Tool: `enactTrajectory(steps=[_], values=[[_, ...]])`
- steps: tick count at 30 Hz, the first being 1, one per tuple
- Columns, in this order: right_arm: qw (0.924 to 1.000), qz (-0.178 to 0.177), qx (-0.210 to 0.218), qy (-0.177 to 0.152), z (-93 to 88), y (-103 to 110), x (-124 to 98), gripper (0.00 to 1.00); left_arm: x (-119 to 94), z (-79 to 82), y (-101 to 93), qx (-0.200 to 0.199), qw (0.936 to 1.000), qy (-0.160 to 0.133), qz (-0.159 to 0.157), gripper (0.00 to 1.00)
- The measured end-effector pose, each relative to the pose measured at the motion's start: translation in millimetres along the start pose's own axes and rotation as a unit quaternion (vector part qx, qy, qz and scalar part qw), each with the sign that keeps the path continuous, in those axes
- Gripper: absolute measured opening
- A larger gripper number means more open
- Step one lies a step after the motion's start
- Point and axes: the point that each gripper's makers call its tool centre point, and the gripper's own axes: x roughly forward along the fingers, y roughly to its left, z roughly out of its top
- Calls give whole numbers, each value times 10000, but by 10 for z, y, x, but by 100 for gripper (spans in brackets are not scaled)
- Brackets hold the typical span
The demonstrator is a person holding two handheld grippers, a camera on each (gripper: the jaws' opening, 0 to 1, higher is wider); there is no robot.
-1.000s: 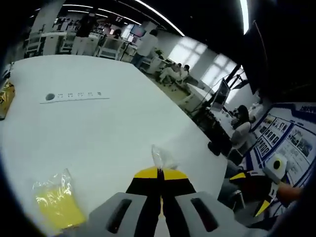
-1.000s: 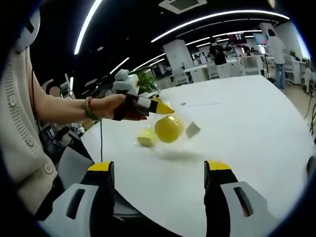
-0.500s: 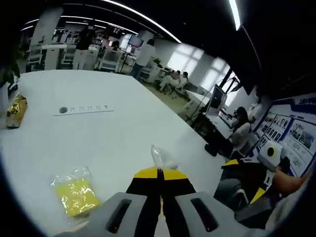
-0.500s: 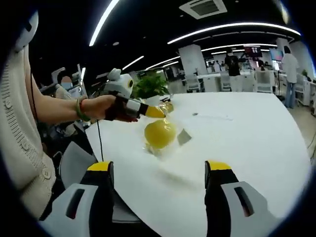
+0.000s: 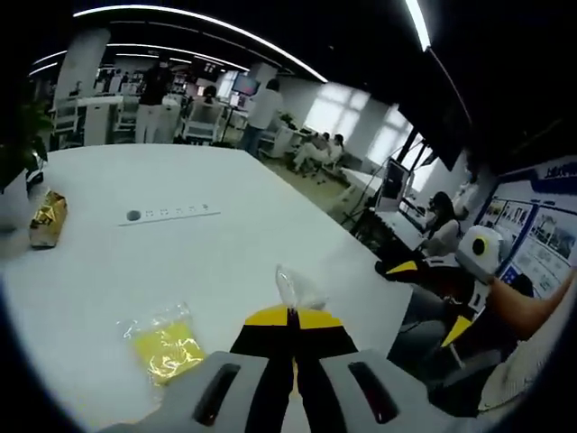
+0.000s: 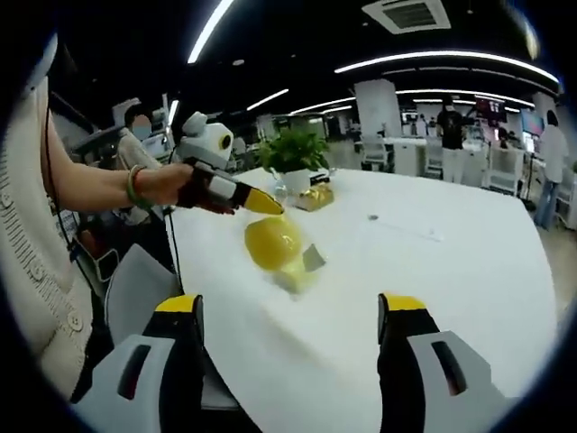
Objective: Compare the silicone blocks by pressing each to a similar depth, holding the contact briefly, and releasing to observe deformation and rebound differences across the visible hardness samples.
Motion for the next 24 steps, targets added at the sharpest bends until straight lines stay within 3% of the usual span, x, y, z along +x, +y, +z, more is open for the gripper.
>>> enactTrajectory(steps=[11, 24], values=[[9980, 439, -328, 310, 186, 29, 300, 77, -99, 22, -115, 110, 9999, -30, -83, 0], [9929, 845, -547, 638, 253, 136, 736, 77, -163, 23, -235, 296, 9993, 59, -235, 0]])
